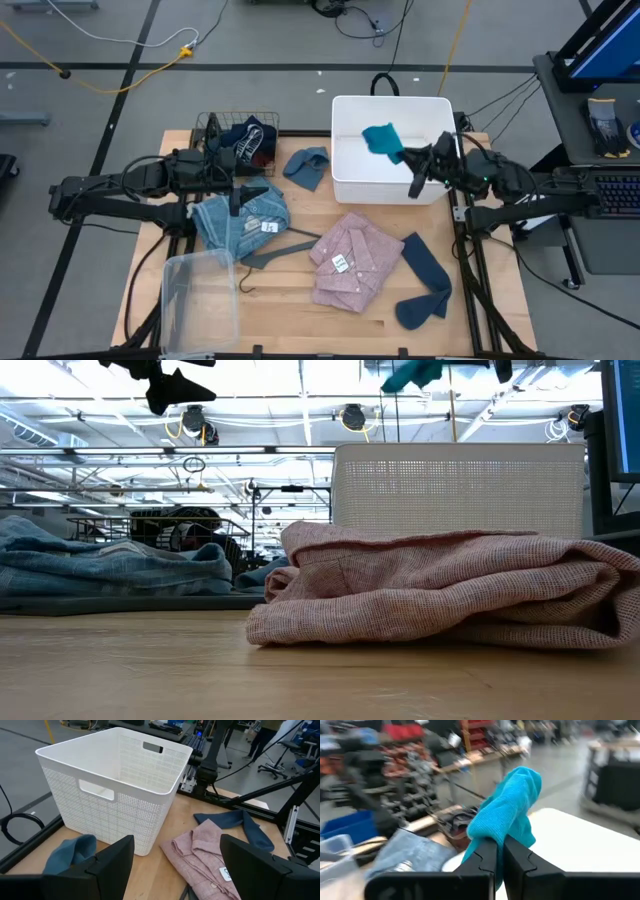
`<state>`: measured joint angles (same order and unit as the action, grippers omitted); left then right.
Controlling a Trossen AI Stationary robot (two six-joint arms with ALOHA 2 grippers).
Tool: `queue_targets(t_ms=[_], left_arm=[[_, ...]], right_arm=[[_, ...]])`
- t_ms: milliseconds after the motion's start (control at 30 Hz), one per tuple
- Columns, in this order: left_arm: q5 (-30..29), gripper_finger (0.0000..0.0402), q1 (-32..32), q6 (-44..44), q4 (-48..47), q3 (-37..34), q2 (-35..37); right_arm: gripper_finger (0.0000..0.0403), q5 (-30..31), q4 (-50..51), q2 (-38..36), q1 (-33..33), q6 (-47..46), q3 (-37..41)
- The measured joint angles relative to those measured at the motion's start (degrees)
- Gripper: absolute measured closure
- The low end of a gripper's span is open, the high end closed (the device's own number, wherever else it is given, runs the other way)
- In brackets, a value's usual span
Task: Pick & Place Cloths
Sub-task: Put the bottom light blue sock into the transparent bin
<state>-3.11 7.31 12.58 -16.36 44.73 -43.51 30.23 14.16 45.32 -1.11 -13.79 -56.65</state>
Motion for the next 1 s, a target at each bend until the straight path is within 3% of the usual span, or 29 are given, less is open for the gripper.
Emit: queue_targets(t_ms=[267, 433, 1000], left_arm=[[0.0, 0.0108, 0.0, -0.4, 0.0, 0.0, 0.0], [-0.1, 0.0108, 0.7, -0.5, 0.0, 0.0, 0.0], [-0.1, 0.0108, 1.7, -2.0, 0.0, 0.0, 0.0]], right_arm=[[0.0402, -0.6, 22.4, 6.1, -9.0, -7.1, -12.6], [0.0402, -7.2, 34.5, 12.3, -15.3, -10.0, -19.0], [0.0402, -25.4, 47.3, 25.6, -36.1, -6.8, -20.2]])
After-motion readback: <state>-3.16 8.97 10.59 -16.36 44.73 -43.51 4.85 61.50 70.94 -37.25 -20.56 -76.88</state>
